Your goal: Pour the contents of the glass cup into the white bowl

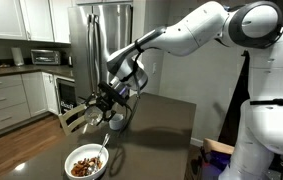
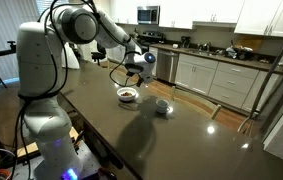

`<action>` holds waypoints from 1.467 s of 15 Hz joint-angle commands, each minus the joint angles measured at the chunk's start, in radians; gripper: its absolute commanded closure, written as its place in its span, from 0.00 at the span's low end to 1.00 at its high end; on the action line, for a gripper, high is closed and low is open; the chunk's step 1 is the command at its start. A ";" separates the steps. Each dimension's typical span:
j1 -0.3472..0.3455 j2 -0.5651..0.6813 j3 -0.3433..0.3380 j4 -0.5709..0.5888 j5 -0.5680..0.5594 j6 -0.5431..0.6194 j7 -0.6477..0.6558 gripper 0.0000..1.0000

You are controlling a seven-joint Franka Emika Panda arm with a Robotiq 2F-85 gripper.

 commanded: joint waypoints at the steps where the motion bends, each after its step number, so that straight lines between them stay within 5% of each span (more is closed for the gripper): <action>1: -0.025 -0.017 -0.011 0.016 0.078 -0.033 0.028 0.41; 12: -0.061 -0.037 -0.064 0.002 0.253 -0.006 0.010 0.41; 22: -0.144 -0.072 -0.128 -0.027 0.648 -0.018 -0.042 0.41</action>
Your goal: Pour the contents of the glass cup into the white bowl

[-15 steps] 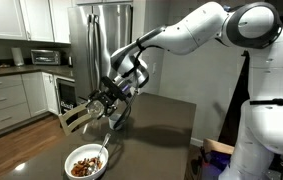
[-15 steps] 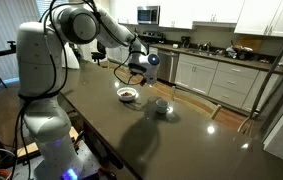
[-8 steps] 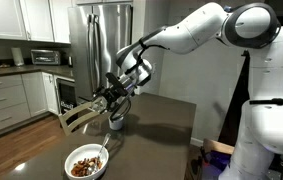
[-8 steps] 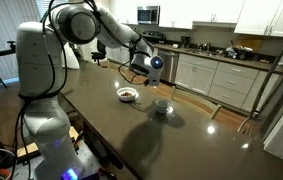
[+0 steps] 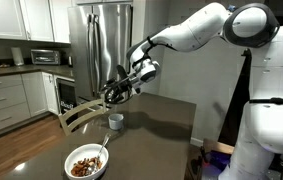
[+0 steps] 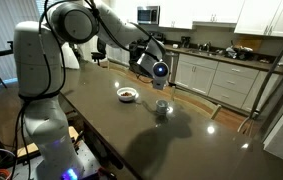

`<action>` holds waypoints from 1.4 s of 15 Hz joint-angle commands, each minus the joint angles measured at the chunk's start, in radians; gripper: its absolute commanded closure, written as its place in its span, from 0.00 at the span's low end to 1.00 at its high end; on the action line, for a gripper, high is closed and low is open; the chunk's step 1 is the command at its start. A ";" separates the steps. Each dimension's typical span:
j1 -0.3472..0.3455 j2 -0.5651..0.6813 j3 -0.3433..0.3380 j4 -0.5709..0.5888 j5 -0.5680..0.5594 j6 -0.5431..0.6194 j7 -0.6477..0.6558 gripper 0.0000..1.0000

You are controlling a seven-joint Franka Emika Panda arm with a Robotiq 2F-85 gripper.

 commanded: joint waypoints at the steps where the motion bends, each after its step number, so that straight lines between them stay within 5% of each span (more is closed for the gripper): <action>1: -0.037 -0.045 -0.015 -0.048 0.158 -0.017 -0.060 0.41; 12: -0.106 -0.119 -0.102 -0.200 0.507 -0.076 -0.203 0.41; 21: -0.153 -0.083 -0.148 -0.291 0.668 -0.284 -0.216 0.41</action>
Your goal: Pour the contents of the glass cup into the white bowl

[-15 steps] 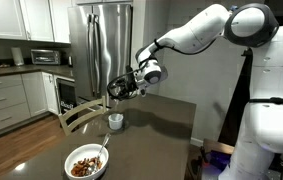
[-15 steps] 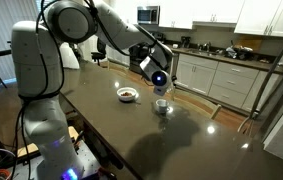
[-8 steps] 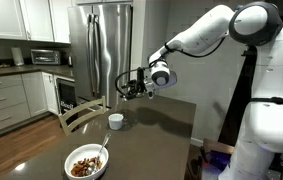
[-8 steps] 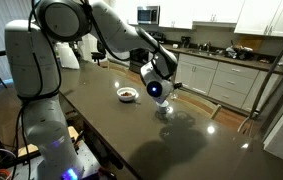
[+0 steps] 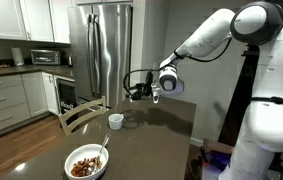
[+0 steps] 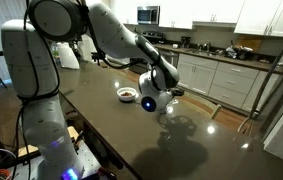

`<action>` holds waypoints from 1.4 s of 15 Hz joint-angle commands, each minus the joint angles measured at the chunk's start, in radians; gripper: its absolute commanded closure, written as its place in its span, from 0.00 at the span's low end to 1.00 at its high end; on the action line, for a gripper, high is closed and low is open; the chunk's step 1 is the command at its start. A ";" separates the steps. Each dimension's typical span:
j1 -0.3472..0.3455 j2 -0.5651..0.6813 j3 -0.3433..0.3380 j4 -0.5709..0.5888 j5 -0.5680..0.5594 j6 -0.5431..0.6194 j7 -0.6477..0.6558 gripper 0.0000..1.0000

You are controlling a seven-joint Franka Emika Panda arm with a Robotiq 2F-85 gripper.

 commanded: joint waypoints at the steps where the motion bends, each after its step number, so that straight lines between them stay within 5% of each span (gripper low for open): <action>1: -0.023 0.019 -0.001 -0.027 0.048 -0.101 -0.006 0.41; 21: -0.087 0.321 0.008 0.136 0.049 -0.184 0.191 0.41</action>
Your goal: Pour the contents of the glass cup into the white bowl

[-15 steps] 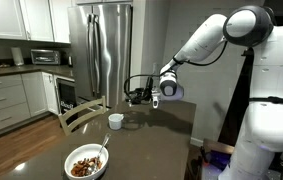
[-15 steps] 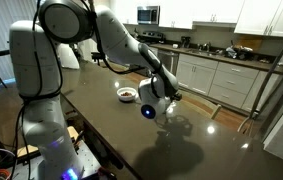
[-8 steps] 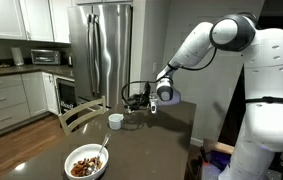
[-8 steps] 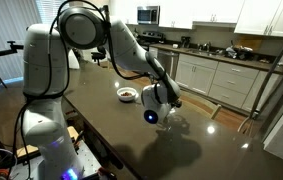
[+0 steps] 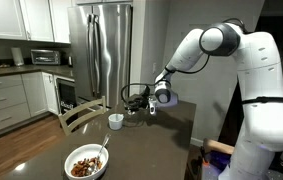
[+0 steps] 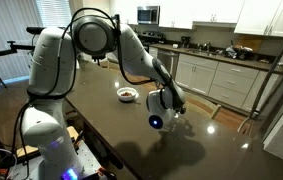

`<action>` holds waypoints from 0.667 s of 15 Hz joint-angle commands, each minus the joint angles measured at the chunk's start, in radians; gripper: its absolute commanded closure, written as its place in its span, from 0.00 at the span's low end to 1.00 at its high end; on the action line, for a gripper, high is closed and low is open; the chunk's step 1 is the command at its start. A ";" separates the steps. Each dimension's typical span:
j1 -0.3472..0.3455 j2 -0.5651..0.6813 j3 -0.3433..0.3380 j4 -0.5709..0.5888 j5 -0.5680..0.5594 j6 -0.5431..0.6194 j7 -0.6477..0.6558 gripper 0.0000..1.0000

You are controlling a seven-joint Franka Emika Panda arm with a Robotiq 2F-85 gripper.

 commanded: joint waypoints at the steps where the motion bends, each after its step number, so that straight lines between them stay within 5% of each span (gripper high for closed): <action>1: -0.047 0.035 0.011 0.015 0.034 -0.064 0.040 0.41; 10: -0.078 0.099 0.022 0.032 0.073 -0.119 0.072 0.41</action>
